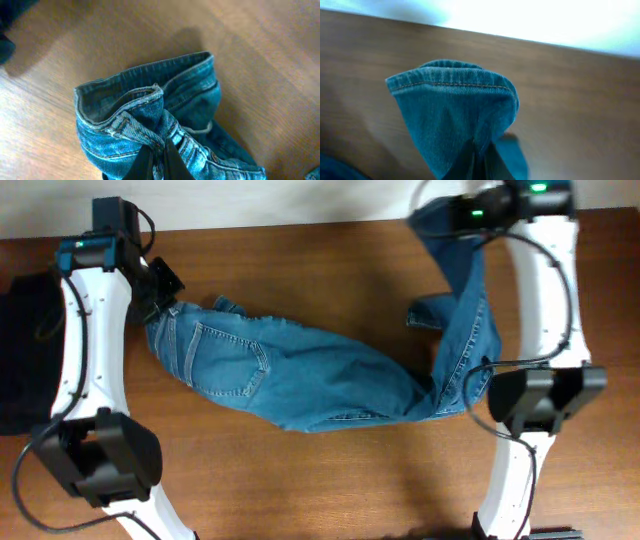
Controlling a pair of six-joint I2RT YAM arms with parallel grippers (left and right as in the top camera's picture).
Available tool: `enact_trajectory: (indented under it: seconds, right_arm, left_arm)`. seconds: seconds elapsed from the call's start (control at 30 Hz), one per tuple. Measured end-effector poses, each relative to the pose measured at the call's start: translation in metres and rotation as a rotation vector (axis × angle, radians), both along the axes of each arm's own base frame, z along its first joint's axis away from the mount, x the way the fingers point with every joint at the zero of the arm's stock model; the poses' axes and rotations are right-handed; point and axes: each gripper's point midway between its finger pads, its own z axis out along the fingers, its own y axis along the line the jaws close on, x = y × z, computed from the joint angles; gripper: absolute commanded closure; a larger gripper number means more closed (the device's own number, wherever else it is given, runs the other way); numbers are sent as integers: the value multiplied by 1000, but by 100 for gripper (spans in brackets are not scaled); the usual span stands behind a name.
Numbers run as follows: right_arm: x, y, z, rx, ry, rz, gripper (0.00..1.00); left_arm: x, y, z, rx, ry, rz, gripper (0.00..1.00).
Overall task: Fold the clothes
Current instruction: 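Pull both grippers apart toward the back, stretching the jeans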
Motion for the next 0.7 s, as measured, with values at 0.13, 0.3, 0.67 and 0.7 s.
enact_trajectory:
  seconds: [0.13, 0.3, 0.67, 0.7]
  right_arm:
    - [-15, -59, 8, 22, 19, -139, 96]
    - [-32, -122, 8, 56, 27, -297, 96]
    - [-78, -220, 25, 236, -28, -499, 96]
    - [-83, -227, 27, 245, -36, -514, 96]
  left_arm:
    - [4, 3, 23, 18, -82, -24, 100]
    - [16, 12, 56, 49, -218, -38, 99]
    - [44, 12, 115, 94, -478, -101, 99]
    - [45, 9, 120, 85, -499, -112, 100]
